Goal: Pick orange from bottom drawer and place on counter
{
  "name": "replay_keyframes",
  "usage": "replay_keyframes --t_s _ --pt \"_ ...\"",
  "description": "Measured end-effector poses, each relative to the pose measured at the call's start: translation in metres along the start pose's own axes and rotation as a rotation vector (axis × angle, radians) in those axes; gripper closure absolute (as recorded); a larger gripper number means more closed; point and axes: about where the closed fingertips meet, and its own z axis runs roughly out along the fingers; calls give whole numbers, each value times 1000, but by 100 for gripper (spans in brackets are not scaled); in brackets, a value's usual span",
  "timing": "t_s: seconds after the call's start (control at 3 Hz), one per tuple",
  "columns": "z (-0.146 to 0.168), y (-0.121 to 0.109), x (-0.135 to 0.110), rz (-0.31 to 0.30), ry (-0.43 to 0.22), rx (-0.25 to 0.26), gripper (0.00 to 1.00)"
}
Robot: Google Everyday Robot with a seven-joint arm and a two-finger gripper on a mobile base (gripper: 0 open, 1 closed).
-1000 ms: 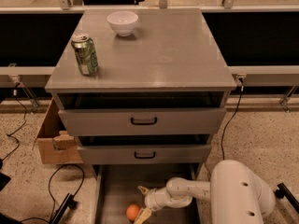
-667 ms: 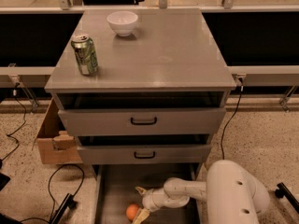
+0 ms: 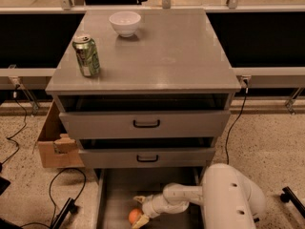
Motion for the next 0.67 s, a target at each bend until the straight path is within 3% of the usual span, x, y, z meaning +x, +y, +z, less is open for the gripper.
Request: replay_keyframes --t_s 0.67 --pt "15 -2 12 -8 32 -14 65"
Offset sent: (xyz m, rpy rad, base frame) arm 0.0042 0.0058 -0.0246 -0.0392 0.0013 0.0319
